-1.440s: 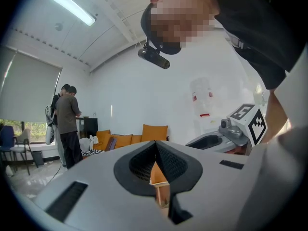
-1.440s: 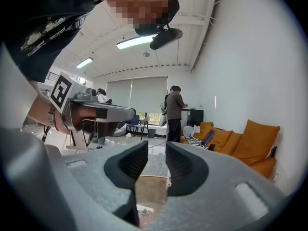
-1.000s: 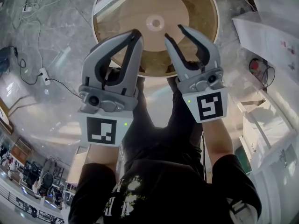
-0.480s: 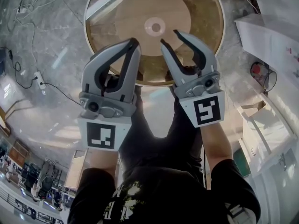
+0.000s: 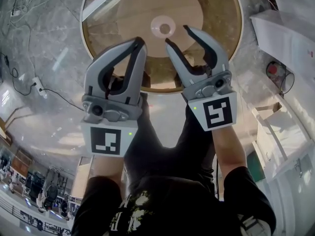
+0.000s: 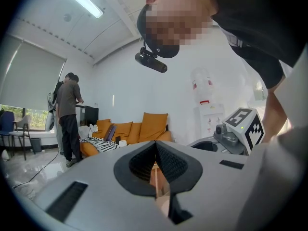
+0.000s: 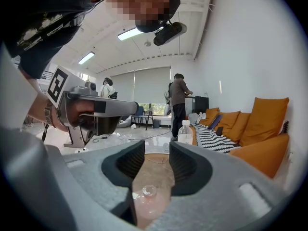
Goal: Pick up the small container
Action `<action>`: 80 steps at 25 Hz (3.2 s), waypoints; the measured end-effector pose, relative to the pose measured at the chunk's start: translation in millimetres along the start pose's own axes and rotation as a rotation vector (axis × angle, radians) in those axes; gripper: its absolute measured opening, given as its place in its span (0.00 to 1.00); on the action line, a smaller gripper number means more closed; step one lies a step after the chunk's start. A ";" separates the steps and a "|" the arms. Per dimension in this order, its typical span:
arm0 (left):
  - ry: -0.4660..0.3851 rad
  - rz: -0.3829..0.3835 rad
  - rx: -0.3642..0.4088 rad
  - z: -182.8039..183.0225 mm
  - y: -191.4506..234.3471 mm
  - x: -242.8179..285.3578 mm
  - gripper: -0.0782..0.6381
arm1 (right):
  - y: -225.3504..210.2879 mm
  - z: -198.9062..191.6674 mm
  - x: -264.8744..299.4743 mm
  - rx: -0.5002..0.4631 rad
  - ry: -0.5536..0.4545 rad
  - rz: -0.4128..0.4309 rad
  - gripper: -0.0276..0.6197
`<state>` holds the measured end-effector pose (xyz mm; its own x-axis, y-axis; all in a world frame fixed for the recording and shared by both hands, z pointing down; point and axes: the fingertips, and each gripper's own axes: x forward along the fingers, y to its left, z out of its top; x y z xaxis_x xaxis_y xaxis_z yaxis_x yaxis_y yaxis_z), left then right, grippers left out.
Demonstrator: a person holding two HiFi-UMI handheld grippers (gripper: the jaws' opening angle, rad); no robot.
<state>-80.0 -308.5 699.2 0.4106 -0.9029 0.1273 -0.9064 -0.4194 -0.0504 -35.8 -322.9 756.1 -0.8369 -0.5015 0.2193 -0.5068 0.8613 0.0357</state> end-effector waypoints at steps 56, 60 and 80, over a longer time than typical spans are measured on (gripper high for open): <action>0.079 -0.025 -0.039 -93.8 16.0 21.7 0.13 | 15.8 -133.8 57.6 0.044 0.179 0.066 0.24; 0.095 -0.019 -0.064 -74.1 12.8 11.9 0.13 | 16.2 -104.9 45.5 0.047 0.197 0.075 0.24; 0.011 -0.029 0.000 99.5 3.1 2.9 0.13 | 9.3 91.6 -15.3 0.013 0.084 0.055 0.24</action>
<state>-71.8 -321.8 600.8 0.4355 -0.8892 0.1399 -0.8942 -0.4452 -0.0460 -46.7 -314.7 663.7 -0.8436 -0.4444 0.3014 -0.4637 0.8860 0.0086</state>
